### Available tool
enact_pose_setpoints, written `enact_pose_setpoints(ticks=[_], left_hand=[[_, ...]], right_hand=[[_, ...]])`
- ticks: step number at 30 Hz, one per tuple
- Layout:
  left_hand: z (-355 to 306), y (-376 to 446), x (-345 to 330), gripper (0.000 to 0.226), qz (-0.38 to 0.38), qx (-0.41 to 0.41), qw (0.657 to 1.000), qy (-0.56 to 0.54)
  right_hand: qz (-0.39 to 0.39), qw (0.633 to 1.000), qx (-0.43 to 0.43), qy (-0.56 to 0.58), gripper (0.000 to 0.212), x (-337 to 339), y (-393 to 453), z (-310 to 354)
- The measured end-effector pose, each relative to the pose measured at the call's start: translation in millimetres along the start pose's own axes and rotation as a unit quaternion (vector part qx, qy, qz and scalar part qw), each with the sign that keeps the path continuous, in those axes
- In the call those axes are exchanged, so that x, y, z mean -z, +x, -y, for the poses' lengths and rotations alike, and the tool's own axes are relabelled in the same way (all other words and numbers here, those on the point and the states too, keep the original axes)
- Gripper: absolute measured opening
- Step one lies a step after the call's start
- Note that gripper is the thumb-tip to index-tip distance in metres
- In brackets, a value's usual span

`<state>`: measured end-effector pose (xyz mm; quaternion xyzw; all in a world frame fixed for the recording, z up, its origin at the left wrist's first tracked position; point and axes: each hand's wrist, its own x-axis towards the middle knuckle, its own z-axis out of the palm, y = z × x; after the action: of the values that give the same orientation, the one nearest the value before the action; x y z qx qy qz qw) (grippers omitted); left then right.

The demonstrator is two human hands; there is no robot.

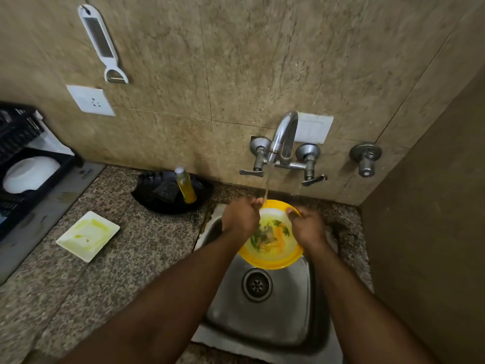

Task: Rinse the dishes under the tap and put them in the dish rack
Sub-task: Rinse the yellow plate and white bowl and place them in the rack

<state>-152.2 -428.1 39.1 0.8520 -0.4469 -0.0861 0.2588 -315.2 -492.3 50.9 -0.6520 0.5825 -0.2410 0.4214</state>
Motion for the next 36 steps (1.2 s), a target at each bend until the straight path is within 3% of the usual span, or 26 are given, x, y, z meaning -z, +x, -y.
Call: enact_pose_setpoints(ticks=[4, 7, 9, 11, 13, 16, 19, 21, 25, 27, 32, 34, 36], left_hand=[[-11, -7, -6, 0.059, 0.008, 0.091, 0.996, 0.022], [4, -4, -13, 0.038, 0.041, 0.078, 0.988, -0.125], [18, -4, -12, 0.024, 0.089, 0.068, 0.942, -0.317], [21, -11, -11, 0.022, 0.139, 0.112, 0.876, -0.447], [13, -12, -10, 0.017, 0.083, 0.163, 0.888, -0.422], [2, -11, -13, 0.058, -0.018, 0.237, 0.926, -0.294], [-6, -10, -20, 0.045, 0.025, 0.245, 0.930, -0.272], [-12, -17, -18, 0.018, 0.064, 0.228, 0.877, -0.418], [-9, -34, -20, 0.034, 0.118, 0.202, 0.705, -0.670], [-12, -43, -23, 0.034, 0.124, 0.220, 0.660, -0.708], [-15, -37, -17, 0.016, 0.006, 0.299, 0.737, -0.606], [-5, -32, -14, 0.028, 0.030, 0.306, 0.738, -0.601], [3, -31, -6, 0.038, 0.111, 0.310, 0.716, -0.616]], right_hand=[[-0.085, 0.995, 0.003, -0.043, 0.031, -2, -11, 13], [-0.122, 0.990, 0.017, -0.064, 0.032, 5, -20, 14], [-0.132, 0.989, 0.024, -0.069, 0.032, 10, -24, 12], [-0.140, 0.988, 0.021, -0.065, 0.033, 12, -26, 10], [-0.160, 0.985, 0.001, -0.056, 0.034, 10, -27, 11], [-0.186, 0.981, 0.001, -0.063, 0.034, 9, -27, 14], [-0.211, 0.974, 0.009, -0.081, 0.032, 11, -27, 16], [-0.240, 0.968, -0.008, -0.067, 0.033, 14, -27, 13], [-0.273, 0.961, -0.017, -0.030, 0.033, 12, -25, 11], [-0.282, 0.959, -0.019, 0.004, 0.033, 7, -22, 9], [-0.212, 0.977, -0.013, 0.005, 0.033, -3, -23, -6], [-0.172, 0.985, -0.011, 0.005, 0.032, -5, -24, -11], [-0.114, 0.993, -0.012, -0.003, 0.029, -5, -23, -13]])
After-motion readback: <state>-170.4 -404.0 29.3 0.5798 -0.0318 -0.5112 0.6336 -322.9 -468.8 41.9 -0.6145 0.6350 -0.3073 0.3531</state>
